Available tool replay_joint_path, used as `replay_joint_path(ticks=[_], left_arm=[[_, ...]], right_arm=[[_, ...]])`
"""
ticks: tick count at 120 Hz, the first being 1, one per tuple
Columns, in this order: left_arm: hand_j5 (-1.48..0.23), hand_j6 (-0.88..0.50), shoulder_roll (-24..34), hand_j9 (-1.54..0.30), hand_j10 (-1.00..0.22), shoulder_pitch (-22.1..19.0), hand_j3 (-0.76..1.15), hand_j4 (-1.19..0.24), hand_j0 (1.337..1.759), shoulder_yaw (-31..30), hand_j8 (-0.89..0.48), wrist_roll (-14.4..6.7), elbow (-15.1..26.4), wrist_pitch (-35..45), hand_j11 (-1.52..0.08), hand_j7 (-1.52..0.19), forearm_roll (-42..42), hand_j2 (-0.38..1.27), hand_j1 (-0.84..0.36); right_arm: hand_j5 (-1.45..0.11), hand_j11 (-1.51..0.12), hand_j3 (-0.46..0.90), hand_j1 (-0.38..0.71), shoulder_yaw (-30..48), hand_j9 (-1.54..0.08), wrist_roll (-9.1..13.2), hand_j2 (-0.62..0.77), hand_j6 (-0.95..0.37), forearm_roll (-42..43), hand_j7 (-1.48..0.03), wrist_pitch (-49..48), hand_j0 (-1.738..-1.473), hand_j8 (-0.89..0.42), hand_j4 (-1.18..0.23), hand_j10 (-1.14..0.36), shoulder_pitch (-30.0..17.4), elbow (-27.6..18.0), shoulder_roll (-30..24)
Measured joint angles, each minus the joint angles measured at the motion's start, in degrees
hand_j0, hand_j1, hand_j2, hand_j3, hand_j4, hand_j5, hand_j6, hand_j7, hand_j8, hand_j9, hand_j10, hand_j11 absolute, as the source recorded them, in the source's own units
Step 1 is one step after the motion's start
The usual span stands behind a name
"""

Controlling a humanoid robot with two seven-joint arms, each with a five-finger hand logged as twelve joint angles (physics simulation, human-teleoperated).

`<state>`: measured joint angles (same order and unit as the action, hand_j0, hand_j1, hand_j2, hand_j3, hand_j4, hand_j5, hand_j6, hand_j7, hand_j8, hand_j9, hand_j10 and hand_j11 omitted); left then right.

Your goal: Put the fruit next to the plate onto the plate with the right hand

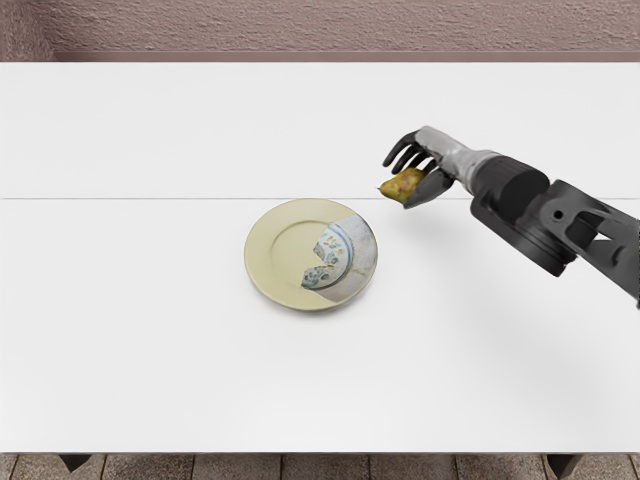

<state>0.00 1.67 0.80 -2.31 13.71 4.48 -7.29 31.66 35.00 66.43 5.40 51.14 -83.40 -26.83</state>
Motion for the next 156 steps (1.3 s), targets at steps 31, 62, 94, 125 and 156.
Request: replay_joint_path(ticks=[31,62,94,125,156], left_arm=[[0.00,0.00,0.0,0.00,0.00,0.0,0.00,0.00,1.658,0.0,0.00,0.0,0.0,0.0,0.00,0.00,0.0,0.00,0.35],[0.00,0.00,0.0,0.00,0.00,0.0,0.00,0.00,1.658,0.0,0.00,0.0,0.0,0.0,0.00,0.00,0.0,0.00,0.35],[0.00,0.00,0.0,0.00,0.00,0.0,0.00,0.00,1.658,0.0,0.00,0.0,0.0,0.0,0.00,0.00,0.0,0.00,0.35],[0.00,0.00,0.0,0.00,0.00,0.0,0.00,0.00,1.658,0.0,0.00,0.0,0.0,0.0,0.00,0.00,0.0,0.00,0.35],[0.00,0.00,0.0,0.00,0.00,0.0,0.00,0.00,1.658,0.0,0.00,0.0,0.0,0.0,0.00,0.00,0.0,0.00,0.35]], right_arm=[[-0.75,-0.73,0.00,0.25,0.6,-0.73,0.0,0.13,-0.54,0.0,-0.73,-0.1,-1.658,-0.42,-0.55,-0.48,0.0,-1.4,3.2],[-0.74,-0.73,0.00,0.25,0.7,-0.73,0.0,0.13,-0.54,0.0,-0.73,-0.1,-1.658,-0.42,-0.55,-0.48,0.0,-2.8,5.7],[-0.74,-0.73,0.00,0.25,0.5,-0.72,0.0,0.13,-0.54,0.0,-0.73,-0.1,-1.658,-0.42,-0.55,-0.48,-0.2,-3.3,8.9],[-0.74,-0.73,0.00,0.25,0.0,-0.73,0.0,0.11,-0.53,0.0,-0.73,0.0,-1.658,-0.41,-0.55,-0.47,-1.3,-3.4,10.3],[-0.74,-0.73,0.00,0.24,-1.2,-0.73,0.0,0.11,-0.54,0.1,-0.73,0.0,-1.658,-0.41,-0.55,-0.47,-2.7,-3.6,11.3]])
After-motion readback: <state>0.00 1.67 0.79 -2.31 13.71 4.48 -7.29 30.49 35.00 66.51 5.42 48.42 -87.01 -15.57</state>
